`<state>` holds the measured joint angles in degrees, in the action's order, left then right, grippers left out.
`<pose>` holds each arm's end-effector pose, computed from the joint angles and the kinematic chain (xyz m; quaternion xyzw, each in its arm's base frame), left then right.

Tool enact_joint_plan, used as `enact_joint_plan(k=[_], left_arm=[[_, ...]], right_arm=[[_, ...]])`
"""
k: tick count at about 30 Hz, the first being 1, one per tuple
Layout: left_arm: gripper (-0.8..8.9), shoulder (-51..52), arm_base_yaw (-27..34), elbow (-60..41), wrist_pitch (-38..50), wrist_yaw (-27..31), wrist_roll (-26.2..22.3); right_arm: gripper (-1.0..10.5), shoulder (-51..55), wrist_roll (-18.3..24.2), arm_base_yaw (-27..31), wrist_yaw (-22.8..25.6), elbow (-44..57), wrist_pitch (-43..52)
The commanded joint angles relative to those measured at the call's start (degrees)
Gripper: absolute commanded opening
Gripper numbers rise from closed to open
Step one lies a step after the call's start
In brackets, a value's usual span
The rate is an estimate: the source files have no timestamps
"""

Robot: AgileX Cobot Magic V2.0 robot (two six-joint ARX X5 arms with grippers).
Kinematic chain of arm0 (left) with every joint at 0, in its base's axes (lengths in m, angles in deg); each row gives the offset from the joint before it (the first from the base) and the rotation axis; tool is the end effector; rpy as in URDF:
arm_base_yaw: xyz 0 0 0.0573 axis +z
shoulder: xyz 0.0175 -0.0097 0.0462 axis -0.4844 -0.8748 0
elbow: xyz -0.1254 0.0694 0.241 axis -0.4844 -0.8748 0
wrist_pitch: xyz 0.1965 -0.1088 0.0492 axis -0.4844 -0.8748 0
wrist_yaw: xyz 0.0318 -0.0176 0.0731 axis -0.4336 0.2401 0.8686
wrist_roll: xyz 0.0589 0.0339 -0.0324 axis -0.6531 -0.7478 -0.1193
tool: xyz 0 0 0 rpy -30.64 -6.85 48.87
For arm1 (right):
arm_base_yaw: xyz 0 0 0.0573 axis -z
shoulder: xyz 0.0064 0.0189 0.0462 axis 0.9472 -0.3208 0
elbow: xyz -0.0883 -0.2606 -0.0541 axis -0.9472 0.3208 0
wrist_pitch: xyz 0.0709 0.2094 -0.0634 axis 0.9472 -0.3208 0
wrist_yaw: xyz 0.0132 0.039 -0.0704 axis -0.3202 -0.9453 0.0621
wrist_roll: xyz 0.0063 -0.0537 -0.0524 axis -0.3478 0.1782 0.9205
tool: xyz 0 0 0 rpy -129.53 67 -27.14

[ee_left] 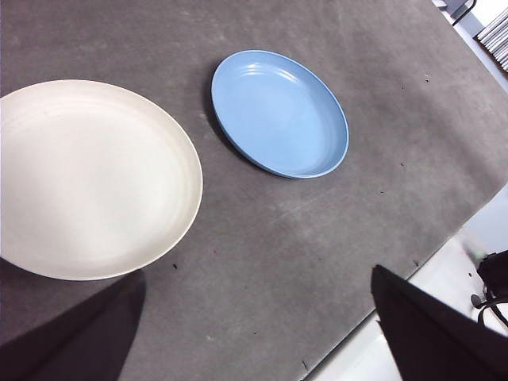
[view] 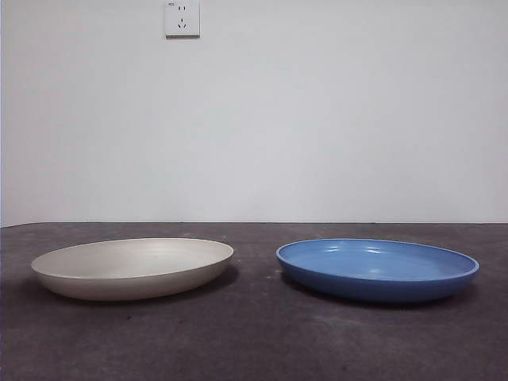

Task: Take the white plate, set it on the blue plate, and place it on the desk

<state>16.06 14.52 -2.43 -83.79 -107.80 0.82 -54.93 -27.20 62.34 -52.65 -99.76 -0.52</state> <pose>0.1012 -0.0587 0.3191 -0.0706 0.3497 -0.3605 0.8618 0.0913 0.0447 0.3178 0.0520 0.4011 0.3137 0.8591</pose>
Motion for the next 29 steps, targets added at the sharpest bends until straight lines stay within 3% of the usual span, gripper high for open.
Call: enact_joint_plan(k=[1, 9, 15, 25, 29], left_arm=[[4.67, -1.0, -0.2, 1.1, 0.3, 1.3, 0.2], [4.64, -7.4, -0.2, 1.1, 5.8, 11.4, 3.0], [4.60, -18.1, -0.2, 3.1, 9.2, 18.5, 3.1], [4.60, -38.2, 0.2, 11.3, 12.2, 27.7, 2.4], [4.60, -44.5, 1.6, 13.8, 12.3, 27.9, 2.3]], right_arm=[[4.6, -0.3, 0.2, -0.2, -0.1, -1.1, 0.3], [4.6, -0.3, 0.2, -0.2, -0.1, -1.1, 0.5], [4.6, -0.3, 0.2, -0.3, -0.1, -1.1, 0.8], [4.6, -0.3, 0.2, -0.3, -0.1, -1.1, 0.8], [4.6, -0.3, 0.2, -0.3, -0.1, -1.1, 0.8]])
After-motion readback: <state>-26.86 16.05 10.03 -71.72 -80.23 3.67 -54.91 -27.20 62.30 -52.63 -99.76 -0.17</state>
